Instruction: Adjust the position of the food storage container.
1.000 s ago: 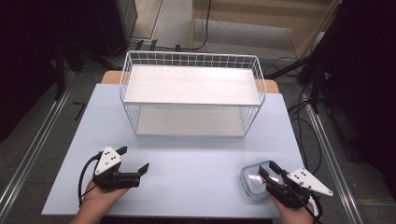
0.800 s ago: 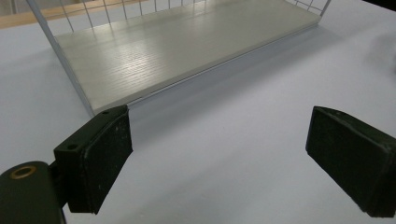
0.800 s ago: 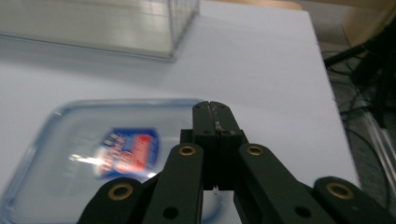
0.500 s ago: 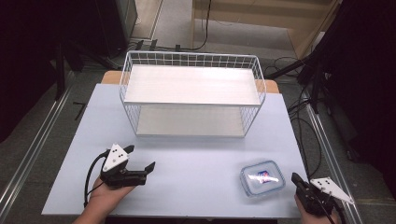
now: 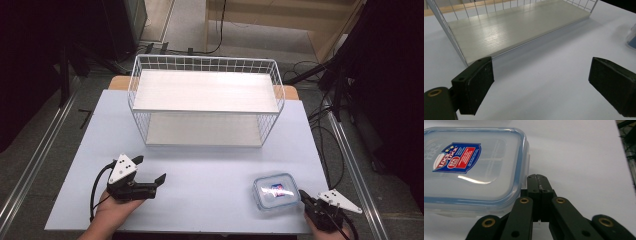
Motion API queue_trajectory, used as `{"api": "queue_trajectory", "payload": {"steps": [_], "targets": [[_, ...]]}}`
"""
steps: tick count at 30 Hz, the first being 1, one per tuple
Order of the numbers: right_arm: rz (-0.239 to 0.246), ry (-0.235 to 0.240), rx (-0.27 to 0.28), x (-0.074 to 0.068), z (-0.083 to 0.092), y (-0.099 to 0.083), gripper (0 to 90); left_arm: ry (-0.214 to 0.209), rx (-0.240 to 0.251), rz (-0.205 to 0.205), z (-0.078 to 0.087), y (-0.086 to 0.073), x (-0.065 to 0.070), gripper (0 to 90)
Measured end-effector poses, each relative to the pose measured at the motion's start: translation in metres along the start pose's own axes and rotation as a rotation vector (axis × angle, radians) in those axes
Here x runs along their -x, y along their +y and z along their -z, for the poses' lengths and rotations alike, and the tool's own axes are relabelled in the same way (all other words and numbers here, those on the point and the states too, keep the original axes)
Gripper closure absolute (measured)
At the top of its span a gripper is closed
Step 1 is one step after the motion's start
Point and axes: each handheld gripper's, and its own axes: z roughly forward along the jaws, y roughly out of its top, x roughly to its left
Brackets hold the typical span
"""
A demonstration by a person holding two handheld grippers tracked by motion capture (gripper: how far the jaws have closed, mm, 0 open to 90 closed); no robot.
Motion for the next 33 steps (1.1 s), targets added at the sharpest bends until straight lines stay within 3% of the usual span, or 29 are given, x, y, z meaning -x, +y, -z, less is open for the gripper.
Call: {"api": "queue_trajectory", "payload": {"steps": [8, 10, 18, 19, 22, 27, 33], "targets": [[0.031, 0.082, -0.029, -0.025, -0.007, 0.005, 90.0, 0.026, 0.01, 0.009, 0.005, -0.001, -0.003, 1.0], [0.058, 0.123, -0.044, -0.039, -0.011, 0.006, 90.0, 0.018, 0.006, 0.012, 0.005, -0.001, -0.004, 0.2], [0.139, 0.212, -0.068, -0.081, -0.022, 0.015, 90.0, 0.021, 0.007, 0.022, 0.01, -0.004, -0.004, 0.2], [0.139, 0.212, -0.068, -0.081, -0.022, 0.015, 90.0, 0.021, 0.007, 0.022, 0.01, -0.004, -0.004, 0.2], [0.172, 0.249, -0.074, -0.103, -0.03, 0.021, 90.0, 0.003, -0.005, 0.036, 0.012, -0.006, -0.003, 0.5], [0.202, 0.283, -0.073, -0.124, -0.039, 0.027, 90.0, 0.002, -0.009, 0.035, 0.013, -0.009, -0.002, 0.5], [0.213, 0.309, -0.083, -0.144, -0.048, 0.032, 90.0, -0.006, -0.023, 0.047, 0.015, -0.012, -0.003, 0.5]]}}
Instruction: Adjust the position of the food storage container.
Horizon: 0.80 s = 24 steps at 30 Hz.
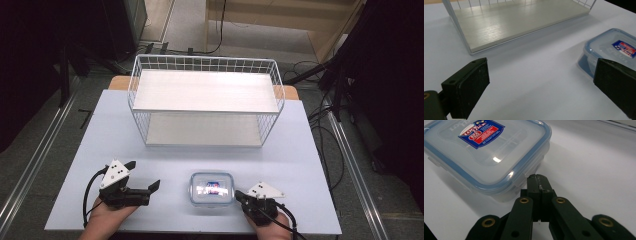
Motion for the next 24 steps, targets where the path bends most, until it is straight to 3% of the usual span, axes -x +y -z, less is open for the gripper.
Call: {"api": "queue_trajectory", "payload": {"steps": [10, 19, 24], "targets": [[0.023, 0.037, 0.003, -0.022, -0.021, 0.015, 90.0, -0.018, -0.008, -0.01, -0.001, -0.001, 0.004, 2.0], [0.017, 0.033, 0.016, -0.017, -0.02, 0.016, 90.0, -0.043, -0.018, 0.013, -0.004, -0.002, 0.006, 2.2], [-0.018, 0.02, 0.045, -0.008, -0.014, 0.017, 90.0, -0.055, -0.03, 0.003, -0.006, -0.002, 0.008, 2.2]]}}
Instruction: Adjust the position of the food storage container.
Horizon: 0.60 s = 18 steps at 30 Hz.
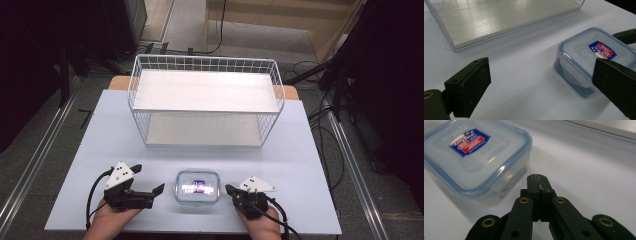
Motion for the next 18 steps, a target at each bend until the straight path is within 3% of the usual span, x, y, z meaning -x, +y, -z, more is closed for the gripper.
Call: {"api": "queue_trajectory", "payload": {"steps": [5, 6, 11, 12, 13, 14, 18], "targets": [[-0.06, 0.019, 0.065, 0.01, 0.012, 0.005, 84.6, -0.007, 0.003, 0.01, -0.001, 0.002, 0.002, 2.7], [-0.085, 0.044, 0.09, 0.01, 0.015, 0.007, 80.0, -0.012, 0.0, 0.011, -0.003, 0.002, 0.004, 2.8], [-0.126, 0.091, 0.129, 0.008, 0.018, 0.014, 63.9, -0.048, -0.002, 0.037, -0.009, 0.003, 0.009, 3.7], [-0.126, 0.091, 0.129, 0.008, 0.018, 0.014, 63.9, -0.048, -0.002, 0.037, -0.009, 0.003, 0.009, 3.7], [-0.147, 0.11, 0.134, 0.007, 0.017, 0.015, 54.9, -0.06, -0.008, 0.051, -0.011, 0.002, 0.01, 3.7], [-0.147, 0.11, 0.134, 0.007, 0.017, 0.015, 54.9, -0.06, -0.008, 0.051, -0.011, 0.002, 0.01, 3.7], [-0.198, 0.146, 0.14, 0.005, 0.015, 0.018, 41.0, -0.065, -0.026, 0.044, -0.017, 0.002, 0.014, 3.7]]}}
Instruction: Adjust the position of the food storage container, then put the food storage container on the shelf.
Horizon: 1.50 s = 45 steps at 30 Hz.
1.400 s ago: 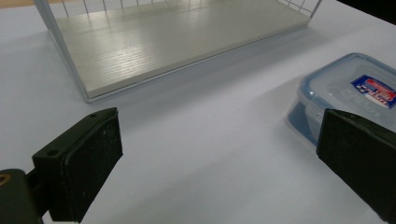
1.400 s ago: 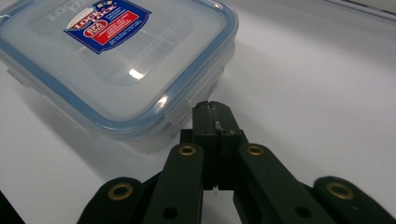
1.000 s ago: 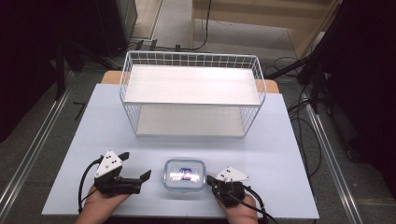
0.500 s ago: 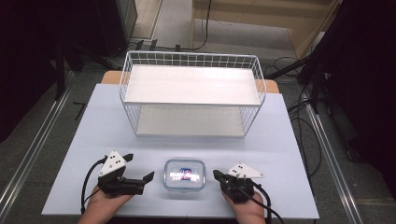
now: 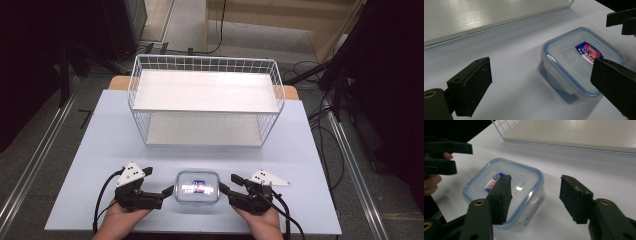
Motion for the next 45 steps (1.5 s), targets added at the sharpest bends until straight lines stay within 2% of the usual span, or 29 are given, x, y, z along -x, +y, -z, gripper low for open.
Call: {"api": "queue_trajectory", "payload": {"steps": [1, 3, 4, 5, 6, 9, 12, 15, 16, 19, 21, 22, 23, 24, 26, 27, 28, 30, 33, 37, 39, 45], "targets": [[-0.019, 0.018, 0.004, -0.001, -0.002, 0.002, 36.5, -0.018, -0.005, 0.008, -0.003, 0.0, 0.001, 3.7], [-0.02, 0.022, 0.002, -0.002, -0.004, 0.002, 34.8, -0.029, -0.01, 0.017, -0.005, 0.0, 0.002, 3.7], [-0.017, 0.021, -0.022, -0.003, -0.009, 0.003, 31.0, -0.039, -0.021, 0.027, -0.009, -0.001, 0.003, 3.7], [-0.017, 0.021, -0.022, -0.003, -0.009, 0.003, 31.0, -0.039, -0.021, 0.027, -0.009, -0.001, 0.003, 3.7], [-0.018, 0.02, -0.022, -0.003, -0.013, 0.003, 29.6, -0.062, -0.041, 0.039, -0.012, -0.001, 0.005, 3.8], [-0.025, 0.016, -0.033, -0.002, -0.017, 0.001, 28.8, -0.077, -0.041, 0.052, -0.016, -0.001, 0.008, 4.5], [-0.024, 0.022, -0.048, -0.002, -0.018, -0.002, 28.6, -0.101, -0.055, 0.085, -0.02, -0.003, 0.007, 6.1], [-0.049, 0.046, -0.064, -0.001, -0.02, -0.008, 28.7, -0.118, -0.066, 0.103, -0.023, -0.005, 0.007, 7.8], [-0.064, 0.057, -0.063, 0.0, -0.02, -0.01, 28.7, -0.148, -0.081, 0.133, -0.025, -0.007, 0.006, 8.9], [-0.123, 0.09, -0.076, 0.003, -0.023, -0.015, 28.7, -0.183, -0.103, 0.158, -0.031, -0.009, 0.006, 14.1], [-0.134, 0.095, -0.084, 0.004, -0.025, -0.017, 28.7, -0.184, -0.111, 0.166, -0.033, -0.01, 0.007, 15.3], [-0.167, 0.106, -0.103, 0.006, -0.027, -0.02, 27.3, -0.196, -0.103, 0.202, -0.035, -0.013, 0.007, 16.5], [-0.167, 0.106, -0.103, 0.006, -0.027, -0.02, 27.3, -0.196, -0.103, 0.202, -0.035, -0.013, 0.007, 19.1], [-0.202, 0.125, -0.104, 0.007, -0.028, -0.022, 27.7, -0.227, -0.107, 0.235, -0.037, -0.015, 0.007, 20.1], [-0.212, 0.137, -0.109, 0.007, -0.028, -0.022, 28.9, -0.267, -0.118, 0.269, -0.039, -0.016, 0.006, 22.3], [-0.212, 0.137, -0.109, 0.007, -0.028, -0.022, 28.9, -0.267, -0.118, 0.269, -0.039, -0.016, 0.006, 23.8], [-0.214, 0.146, -0.116, 0.008, -0.029, -0.022, 29.3, -0.296, -0.125, 0.296, -0.041, -0.017, 0.004, 24.9], [-0.221, 0.158, -0.127, 0.008, -0.029, -0.023, 29.6, -0.309, -0.127, 0.326, -0.042, -0.019, 0.002, 25.0], [-0.229, 0.17, -0.131, 0.008, -0.03, -0.024, 30.7, -0.316, -0.123, 0.34, -0.041, -0.019, 0.001, 26.7], [-0.256, 0.211, -0.149, 0.01, -0.032, -0.024, 33.7, -0.327, -0.116, 0.344, -0.04, -0.019, 0.0, 32.3], [-0.272, 0.215, -0.156, 0.01, -0.032, -0.024, 34.7, -0.334, -0.11, 0.351, -0.04, -0.02, -0.001, 33.7], [-0.277, 0.225, -0.161, 0.01, -0.03, -0.024, 36.8, -0.333, -0.106, 0.333, -0.037, -0.02, 0.0, 36.0]]}}
